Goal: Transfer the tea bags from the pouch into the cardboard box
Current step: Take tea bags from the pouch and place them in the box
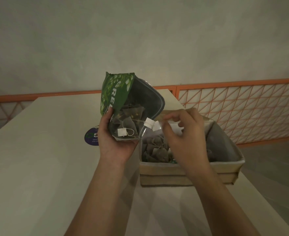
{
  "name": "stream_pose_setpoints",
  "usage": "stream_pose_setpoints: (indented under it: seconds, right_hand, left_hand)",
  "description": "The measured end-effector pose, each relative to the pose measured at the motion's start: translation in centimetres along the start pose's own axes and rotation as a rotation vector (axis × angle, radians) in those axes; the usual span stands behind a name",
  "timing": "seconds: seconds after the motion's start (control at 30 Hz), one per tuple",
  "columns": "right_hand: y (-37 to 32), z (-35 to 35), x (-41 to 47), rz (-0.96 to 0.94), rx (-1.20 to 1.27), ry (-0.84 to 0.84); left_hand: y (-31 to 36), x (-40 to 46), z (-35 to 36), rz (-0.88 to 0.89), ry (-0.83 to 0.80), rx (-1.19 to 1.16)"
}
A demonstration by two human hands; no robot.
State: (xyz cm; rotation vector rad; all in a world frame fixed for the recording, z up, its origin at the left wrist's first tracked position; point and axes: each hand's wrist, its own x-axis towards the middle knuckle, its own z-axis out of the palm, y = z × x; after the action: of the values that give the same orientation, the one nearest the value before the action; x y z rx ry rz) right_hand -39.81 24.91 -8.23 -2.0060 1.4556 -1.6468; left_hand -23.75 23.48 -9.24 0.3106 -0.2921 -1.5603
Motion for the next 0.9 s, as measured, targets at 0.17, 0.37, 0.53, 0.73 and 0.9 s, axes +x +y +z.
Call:
stream_pose_setpoints:
  seconds: [0.17,0.37,0.53,0.73,0.9]
  right_hand:
    - [-2.7,2.5,-0.7,-0.222,-0.207,-0.047]
    - [-3.3,4.7,-0.6,-0.193,-0.503,-0.108]
    - [-2.7,4.7,-0.4,-0.201,-0.467,-0.137]
    - [-2.1,1.5,0.2,0.005,0.019,-0.112]
    - [-1.8,-2.7,-0.2,0.232,0.318,-0.148]
  left_hand:
    - [0.0,0.1,-0.3,0.034,-0.012,0.067]
    - [0.0,0.1,-0.4,0.044,-0.008,0.059]
    - [0.0,0.0,-0.3,0.029,0.002,0.072]
    - [0.1,0.1,-0.4,0.03,0.004,0.11]
    - [0.0,0.1,-0.5,0.036,-0.002,0.105]
